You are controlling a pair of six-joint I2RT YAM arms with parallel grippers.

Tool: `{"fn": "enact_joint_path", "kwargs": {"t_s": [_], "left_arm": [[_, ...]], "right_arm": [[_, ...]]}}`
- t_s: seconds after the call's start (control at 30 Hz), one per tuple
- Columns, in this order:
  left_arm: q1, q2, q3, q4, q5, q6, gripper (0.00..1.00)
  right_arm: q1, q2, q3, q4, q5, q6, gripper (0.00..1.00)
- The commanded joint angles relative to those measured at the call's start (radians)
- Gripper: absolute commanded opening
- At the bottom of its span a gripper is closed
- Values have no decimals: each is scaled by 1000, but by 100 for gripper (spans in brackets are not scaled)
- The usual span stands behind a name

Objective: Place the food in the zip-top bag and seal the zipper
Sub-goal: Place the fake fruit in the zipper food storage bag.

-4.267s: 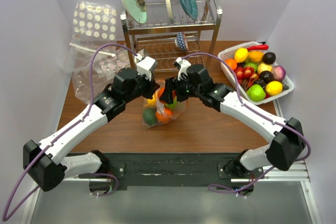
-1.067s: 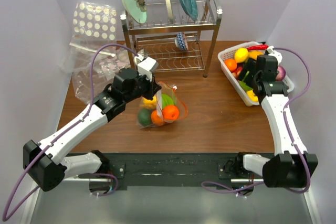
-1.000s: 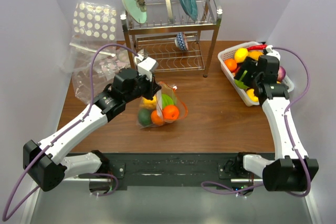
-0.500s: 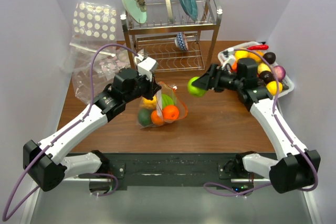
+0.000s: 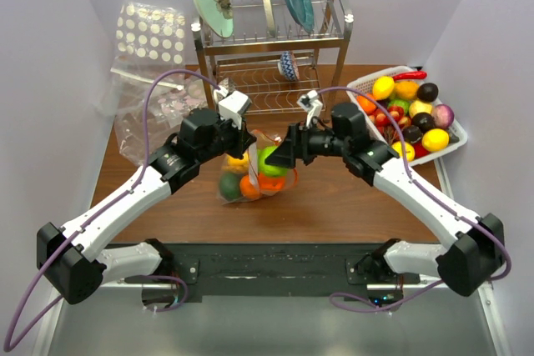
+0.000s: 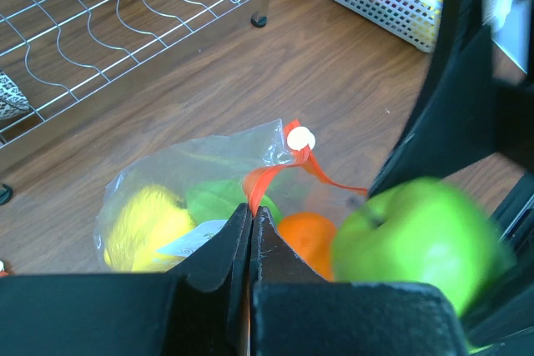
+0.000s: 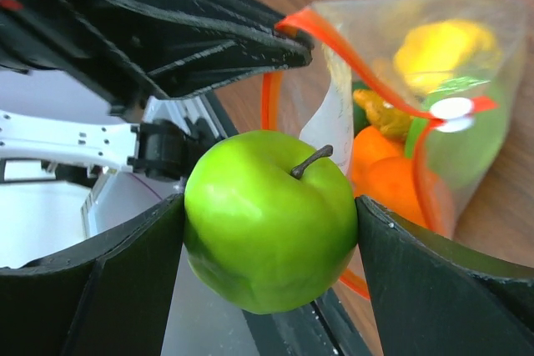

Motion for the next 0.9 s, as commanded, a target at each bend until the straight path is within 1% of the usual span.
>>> {"fn": "enact_joint_path", "kwargs": {"t_s": [0.0, 0.07, 0.23, 0.4, 0.53, 0.57, 0.63, 0.67, 0.73, 0.77, 0.87], "left_arm": [[5, -12, 7, 36, -1, 6, 0], [5, -15, 7, 35, -1, 6, 0], [7, -22, 7, 36, 13, 6, 0], [7, -33, 5, 45, 48, 6, 0], [7, -41, 4, 52, 83, 4, 0], [7, -42, 2, 58, 91, 4, 0], [5, -53, -2, 62, 106, 4, 0], [5, -56, -4, 70, 112, 3, 0], [7, -64, -7, 84, 132, 0, 0], [7, -64, -9, 87, 137, -2, 0], [8, -72, -10, 101, 172, -9, 0]], "right_arm": [[54, 60, -9, 64, 87, -16, 58], [70, 79, -9, 70, 116, -20, 57], [105, 139, -1, 77, 313, -17, 57], [145, 191, -18, 179, 463, 45, 58], [169, 205, -71, 330, 561, 114, 59], [169, 205, -87, 403, 577, 143, 59], [175, 200, -130, 470, 594, 174, 59], [177, 193, -150, 552, 609, 200, 59], [180, 187, -199, 614, 623, 245, 60], [180, 183, -217, 690, 629, 257, 60], [179, 194, -266, 813, 620, 306, 61]]}}
